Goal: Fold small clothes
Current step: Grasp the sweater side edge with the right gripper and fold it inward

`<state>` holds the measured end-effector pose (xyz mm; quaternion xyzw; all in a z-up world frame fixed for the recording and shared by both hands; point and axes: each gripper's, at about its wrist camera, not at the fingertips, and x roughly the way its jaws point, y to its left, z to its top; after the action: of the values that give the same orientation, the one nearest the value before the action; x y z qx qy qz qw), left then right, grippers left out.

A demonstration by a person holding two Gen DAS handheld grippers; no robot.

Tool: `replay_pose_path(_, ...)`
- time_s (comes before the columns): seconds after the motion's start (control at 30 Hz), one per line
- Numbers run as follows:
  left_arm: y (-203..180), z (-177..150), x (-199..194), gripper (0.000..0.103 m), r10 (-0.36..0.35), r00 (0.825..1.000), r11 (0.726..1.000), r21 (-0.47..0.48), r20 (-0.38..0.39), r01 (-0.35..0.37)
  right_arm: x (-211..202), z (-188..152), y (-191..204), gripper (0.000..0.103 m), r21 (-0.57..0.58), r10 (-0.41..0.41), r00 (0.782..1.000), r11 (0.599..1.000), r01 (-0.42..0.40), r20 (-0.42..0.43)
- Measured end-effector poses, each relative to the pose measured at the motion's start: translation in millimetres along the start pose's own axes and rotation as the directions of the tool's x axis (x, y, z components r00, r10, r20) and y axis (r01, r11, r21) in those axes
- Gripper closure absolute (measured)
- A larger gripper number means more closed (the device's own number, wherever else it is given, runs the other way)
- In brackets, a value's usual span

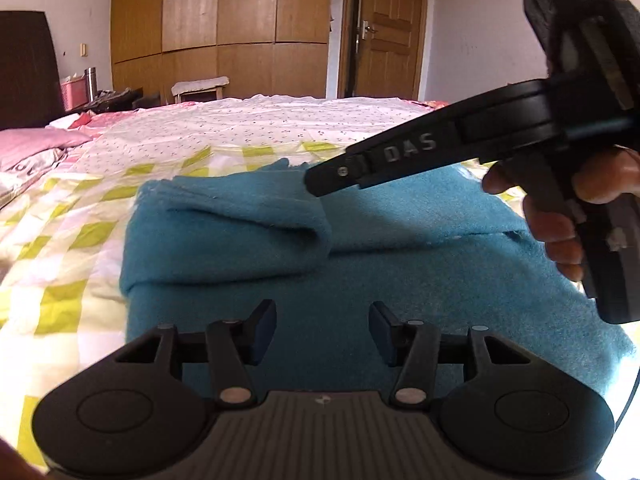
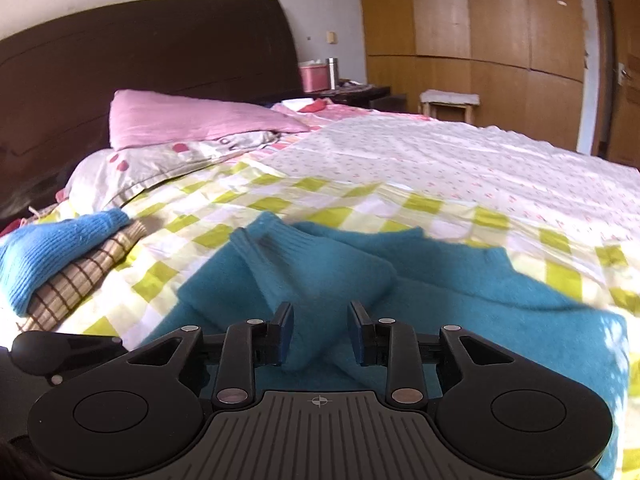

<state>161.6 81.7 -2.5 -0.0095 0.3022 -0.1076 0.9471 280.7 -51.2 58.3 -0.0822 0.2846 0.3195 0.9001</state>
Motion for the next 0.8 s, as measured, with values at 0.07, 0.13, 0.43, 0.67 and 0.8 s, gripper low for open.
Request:
replay_pose_path(0.07,7,-1,-1,0.047,0.002,1.000,1.000,-0.010,0.002,-0.002,18,7,14,0.067,-0.047,0.005,1.000,0.999,-0.006,-0.025)
replay_pose_path(0.13,13,-1,-2,0.047,0.007,1.000,1.000,-0.014,0.010,-0.007,35,11,28,0.065,-0.099,-0.004,0.998,0.995,-0.001,-0.055)
replay_pose_path(0.43,27,-4,-8,0.046,0.000,0.999,0.999,-0.037,0.036,0.002,75,10,39,0.089,-0.142,-0.146,0.985,0.981,0.133,-0.091)
replay_pose_path(0.67,23,-3,-10,0.045,-0.004,0.998,0.999,-0.051,0.065,0.007,7,2,-41,0.092,0.246,-0.269,0.961,0.937,0.248,0.057)
replay_pose_path(0.8,21,-3,-5,0.042,-0.004,0.999,0.999,-0.038,0.054,0.006,-8,-35,-86,0.090,0.447,-0.265,0.964,0.865,0.229,0.017)
